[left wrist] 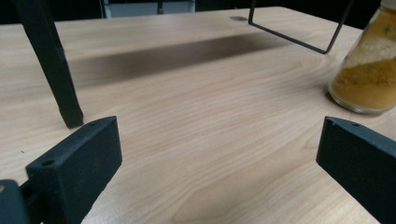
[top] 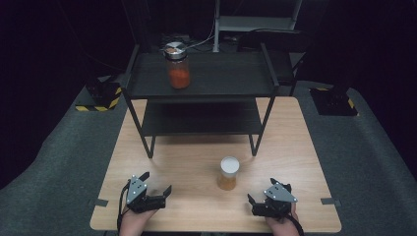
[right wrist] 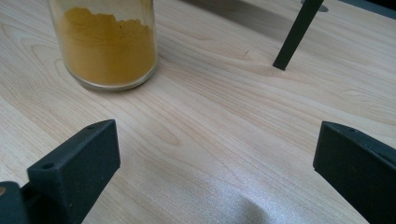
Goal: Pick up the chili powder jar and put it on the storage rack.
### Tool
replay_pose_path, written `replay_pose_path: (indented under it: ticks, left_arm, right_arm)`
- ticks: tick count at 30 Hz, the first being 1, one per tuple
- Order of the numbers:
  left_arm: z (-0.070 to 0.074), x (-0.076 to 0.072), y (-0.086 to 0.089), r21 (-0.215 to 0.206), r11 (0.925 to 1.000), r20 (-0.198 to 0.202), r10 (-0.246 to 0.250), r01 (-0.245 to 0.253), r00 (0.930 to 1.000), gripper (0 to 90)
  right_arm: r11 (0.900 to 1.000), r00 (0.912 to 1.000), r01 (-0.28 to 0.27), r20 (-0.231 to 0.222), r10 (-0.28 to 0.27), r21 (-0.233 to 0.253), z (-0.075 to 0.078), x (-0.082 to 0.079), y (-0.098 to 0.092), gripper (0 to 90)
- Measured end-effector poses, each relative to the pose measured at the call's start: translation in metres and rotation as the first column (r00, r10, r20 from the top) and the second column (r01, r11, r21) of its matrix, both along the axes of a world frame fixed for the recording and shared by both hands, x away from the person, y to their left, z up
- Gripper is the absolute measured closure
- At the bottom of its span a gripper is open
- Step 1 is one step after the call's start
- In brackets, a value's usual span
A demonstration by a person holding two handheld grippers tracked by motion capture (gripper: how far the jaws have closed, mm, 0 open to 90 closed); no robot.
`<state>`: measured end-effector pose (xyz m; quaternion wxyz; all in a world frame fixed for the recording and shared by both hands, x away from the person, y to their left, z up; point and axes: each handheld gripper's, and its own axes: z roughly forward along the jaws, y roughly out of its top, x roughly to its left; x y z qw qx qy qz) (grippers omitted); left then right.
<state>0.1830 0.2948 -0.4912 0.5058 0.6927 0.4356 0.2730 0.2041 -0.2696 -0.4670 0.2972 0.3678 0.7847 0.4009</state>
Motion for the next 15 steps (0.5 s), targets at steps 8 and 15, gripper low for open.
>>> replay_pose_path:
  ticks: [8,15]
  left_arm:
    - [0.0014,-0.0003,-0.0027,0.044,0.9990,-0.009,-0.008,0.008,0.9999,0.4]
    - [0.0051,0.0029,-0.0064,0.088,0.9954,-0.018,-0.037,0.039,0.9991,0.4]
  right_arm:
    - [1.000,0.9999,0.006,0.011,-0.006,-0.001,-0.0011,-0.0023,0.0008,0.0]
    - [1.000,0.9999,0.006,0.014,-0.006,-0.003,-0.0014,-0.0027,0.0012,0.0]
